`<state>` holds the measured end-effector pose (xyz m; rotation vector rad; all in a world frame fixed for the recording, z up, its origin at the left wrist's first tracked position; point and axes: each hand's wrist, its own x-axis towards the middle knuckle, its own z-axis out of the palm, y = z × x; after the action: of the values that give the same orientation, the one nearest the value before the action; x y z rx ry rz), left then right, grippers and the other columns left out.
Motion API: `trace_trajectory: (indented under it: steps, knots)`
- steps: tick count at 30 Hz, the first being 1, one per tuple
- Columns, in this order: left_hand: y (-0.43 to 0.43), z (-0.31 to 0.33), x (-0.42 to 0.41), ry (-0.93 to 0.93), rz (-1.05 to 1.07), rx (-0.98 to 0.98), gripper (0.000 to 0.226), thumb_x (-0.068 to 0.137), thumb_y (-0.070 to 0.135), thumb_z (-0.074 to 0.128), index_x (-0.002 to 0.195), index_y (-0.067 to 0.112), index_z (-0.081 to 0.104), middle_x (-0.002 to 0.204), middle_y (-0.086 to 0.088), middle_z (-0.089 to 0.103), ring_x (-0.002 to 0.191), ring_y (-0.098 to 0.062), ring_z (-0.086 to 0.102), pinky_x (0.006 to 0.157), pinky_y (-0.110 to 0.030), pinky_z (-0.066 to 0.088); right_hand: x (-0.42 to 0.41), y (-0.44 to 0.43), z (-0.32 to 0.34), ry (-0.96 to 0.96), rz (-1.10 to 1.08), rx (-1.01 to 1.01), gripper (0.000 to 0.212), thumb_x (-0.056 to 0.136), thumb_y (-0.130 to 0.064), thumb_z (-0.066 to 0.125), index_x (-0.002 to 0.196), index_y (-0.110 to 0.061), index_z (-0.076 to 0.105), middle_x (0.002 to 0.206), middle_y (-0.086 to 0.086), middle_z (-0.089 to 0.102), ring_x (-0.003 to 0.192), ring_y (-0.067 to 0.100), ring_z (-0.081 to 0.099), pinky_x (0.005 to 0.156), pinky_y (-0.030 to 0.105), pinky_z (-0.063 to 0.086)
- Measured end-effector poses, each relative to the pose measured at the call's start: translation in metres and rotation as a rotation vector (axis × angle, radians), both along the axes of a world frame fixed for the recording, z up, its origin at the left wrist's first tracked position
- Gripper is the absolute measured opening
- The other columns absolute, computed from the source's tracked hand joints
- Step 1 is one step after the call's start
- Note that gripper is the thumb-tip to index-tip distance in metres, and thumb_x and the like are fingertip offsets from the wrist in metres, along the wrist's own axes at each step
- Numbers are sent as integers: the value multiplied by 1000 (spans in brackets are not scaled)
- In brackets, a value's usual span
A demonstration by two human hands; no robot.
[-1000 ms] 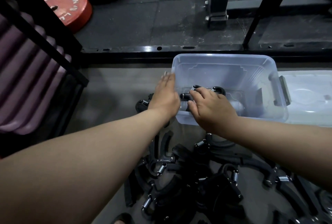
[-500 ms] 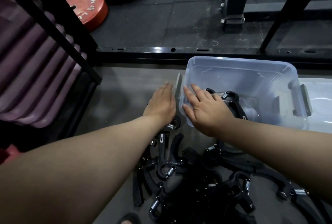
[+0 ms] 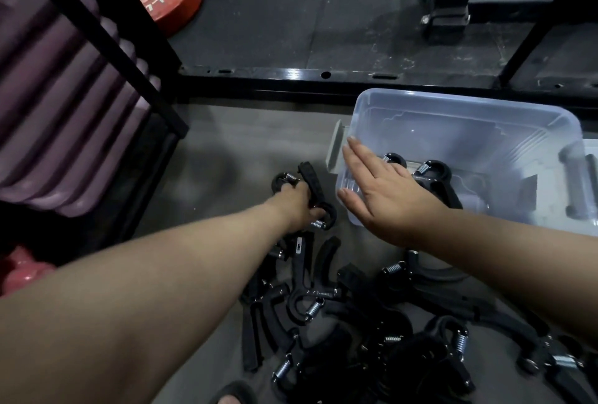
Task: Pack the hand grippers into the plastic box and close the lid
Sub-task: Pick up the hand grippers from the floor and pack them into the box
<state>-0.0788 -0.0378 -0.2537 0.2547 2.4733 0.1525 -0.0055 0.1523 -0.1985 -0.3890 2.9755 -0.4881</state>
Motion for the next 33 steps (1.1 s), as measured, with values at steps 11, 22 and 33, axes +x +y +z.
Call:
trace_trajectory:
  steps: [11, 22, 33]
  knots:
    - [3, -15, 11, 18, -29, -102, 53, 86, 54, 62, 132, 35, 45, 133, -14, 44, 124, -37, 44, 99, -43, 38, -1, 0, -3, 2, 0, -6, 73, 98, -57, 21, 156, -19, -2, 163, -4, -13, 148, 15, 15, 116, 37, 21]
    - [-22, -2, 12, 526, -19, 187, 31, 100, 36, 41, 125, 19, 50, 112, -13, 63, 104, -37, 57, 85, -44, 46, 0, -2, 0, -10, -13, -7, 73, 99, -57, 23, 156, -18, 0, 163, -4, -13, 147, 17, 18, 115, 39, 22]
    - [6, 112, -31, 912, 728, 924, 54, 97, 47, 37, 69, 5, 54, 65, -10, 63, 65, -29, 61, 63, -38, 49, 1, -1, 1, -39, -26, -39, 73, 98, -58, 23, 156, -21, -3, 162, -7, -14, 147, 15, 17, 117, 37, 21]
